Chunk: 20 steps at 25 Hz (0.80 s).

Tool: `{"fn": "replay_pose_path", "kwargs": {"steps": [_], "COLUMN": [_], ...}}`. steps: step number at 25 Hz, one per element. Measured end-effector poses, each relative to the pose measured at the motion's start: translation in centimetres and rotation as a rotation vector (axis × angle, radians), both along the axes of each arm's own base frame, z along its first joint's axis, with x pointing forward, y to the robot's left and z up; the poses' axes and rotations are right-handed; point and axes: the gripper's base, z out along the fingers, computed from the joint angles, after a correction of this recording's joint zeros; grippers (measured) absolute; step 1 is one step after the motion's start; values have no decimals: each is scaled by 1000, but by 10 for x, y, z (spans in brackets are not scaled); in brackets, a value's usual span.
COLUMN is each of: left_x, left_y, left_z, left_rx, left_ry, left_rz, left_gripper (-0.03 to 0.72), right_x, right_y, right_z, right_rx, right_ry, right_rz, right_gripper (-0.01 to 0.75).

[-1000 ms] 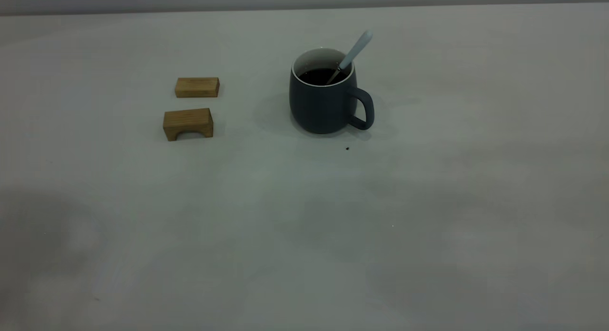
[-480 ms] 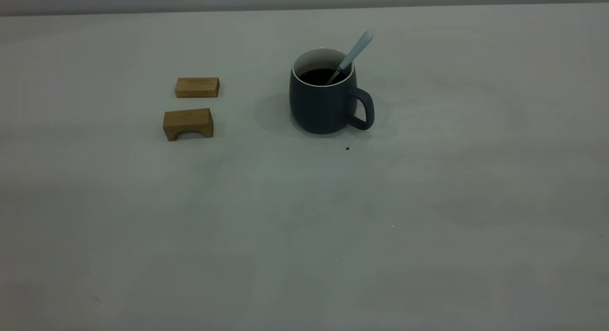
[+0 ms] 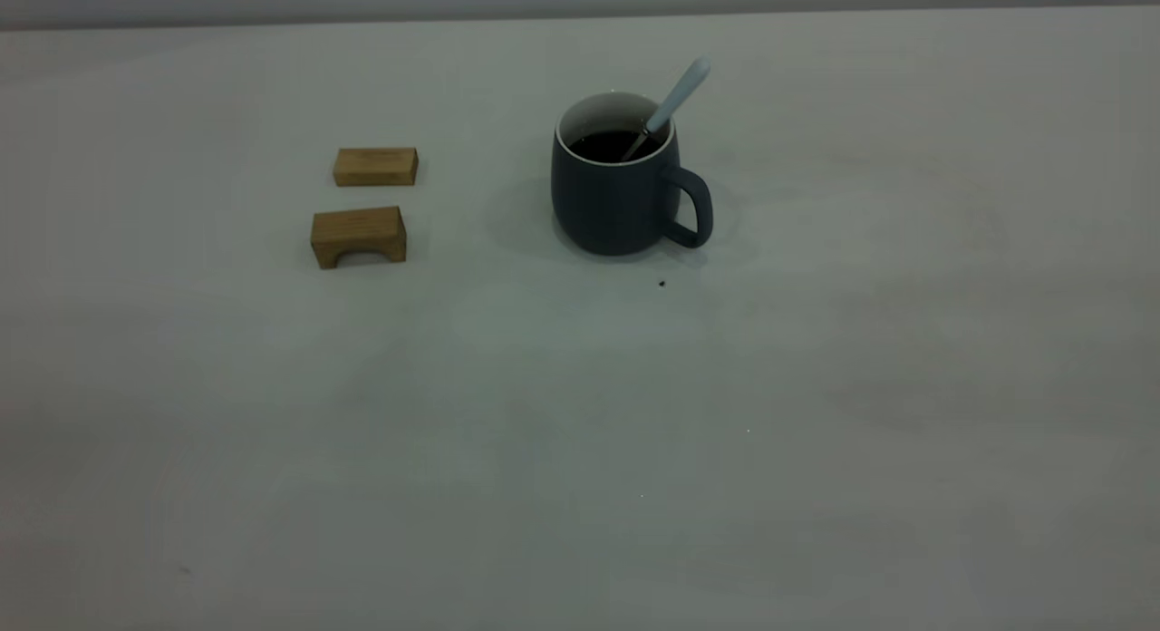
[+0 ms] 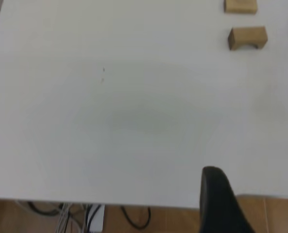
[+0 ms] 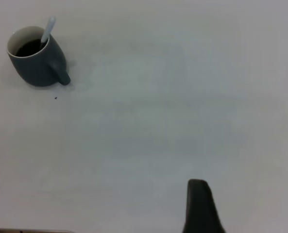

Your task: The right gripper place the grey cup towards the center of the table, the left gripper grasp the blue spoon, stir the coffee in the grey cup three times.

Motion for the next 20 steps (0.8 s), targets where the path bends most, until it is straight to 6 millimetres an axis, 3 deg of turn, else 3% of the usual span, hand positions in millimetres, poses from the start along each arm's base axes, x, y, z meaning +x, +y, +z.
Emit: {"fn": "replay_pose_path", "kwargs": {"steps": [20], "left_x": [-3], "left_y": [0], "left_z": [0], "left_rx": [1], "left_ry": [-21], "left_rz": [1], "left_gripper": [446], "right_x": [0], "right_y": [0], "right_z": [0], "right_rx": [0], "right_ry": [0], "right_rz": [0], "right_gripper": [535]}}
